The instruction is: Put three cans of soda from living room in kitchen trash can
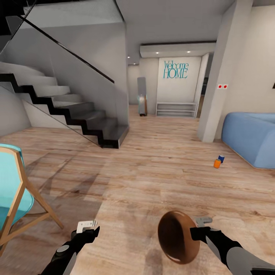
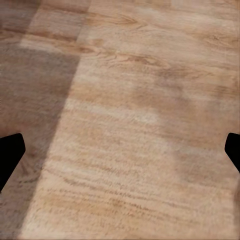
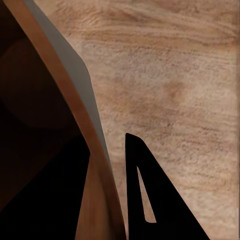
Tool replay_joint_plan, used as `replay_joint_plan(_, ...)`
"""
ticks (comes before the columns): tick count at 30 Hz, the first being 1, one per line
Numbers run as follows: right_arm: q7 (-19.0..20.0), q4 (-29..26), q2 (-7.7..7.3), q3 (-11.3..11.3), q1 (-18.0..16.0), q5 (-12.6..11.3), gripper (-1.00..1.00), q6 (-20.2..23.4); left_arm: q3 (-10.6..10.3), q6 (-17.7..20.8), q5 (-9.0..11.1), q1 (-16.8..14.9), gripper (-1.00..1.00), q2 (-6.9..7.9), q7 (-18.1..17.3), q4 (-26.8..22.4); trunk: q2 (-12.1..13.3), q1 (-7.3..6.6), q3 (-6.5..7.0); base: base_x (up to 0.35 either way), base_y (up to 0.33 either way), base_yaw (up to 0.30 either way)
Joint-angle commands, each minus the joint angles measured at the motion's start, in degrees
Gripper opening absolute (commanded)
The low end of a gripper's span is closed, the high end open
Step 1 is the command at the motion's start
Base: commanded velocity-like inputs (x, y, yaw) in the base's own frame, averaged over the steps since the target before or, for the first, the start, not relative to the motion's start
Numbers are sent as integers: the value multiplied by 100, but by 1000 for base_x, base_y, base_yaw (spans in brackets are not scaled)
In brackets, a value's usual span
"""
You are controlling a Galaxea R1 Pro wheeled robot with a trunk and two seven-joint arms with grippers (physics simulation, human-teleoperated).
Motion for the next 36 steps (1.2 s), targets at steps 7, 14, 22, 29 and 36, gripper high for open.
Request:
replay_joint_plan(7, 35, -75, 22, -52, 270, -34, -100, -225, 1, -25, 0, 0, 100, 0, 0, 8, 282, -155, 127, 0, 0, 0)
replay_joint_plan(14, 40, -166, 6, -196, 349, -35, -100, -284, 0, -46, 0, 0, 100, 0, 1, 8, 563, -308, 252, 0, 0, 0)
replay_joint_plan(22, 43, -273, -8, -290, 362, -35, -100, -289, 0, -52, 0, 0, 100, 0, 0, 8, 883, -484, 396, 0, 0, 0)
replay_joint_plan(29, 157, -320, -107, -407, 380, -35, -100, -289, 0, -53, 0, 0, 100, 0, 1, 8, 1164, -638, 522, 0, 0, 0)
replay_joint_plan(36, 672, -391, -369, -516, 471, -27, -100, -382, 0, -53, 0, 0, 100, 0, -3, 8, 1445, -792, 647, 0, 0, 0)
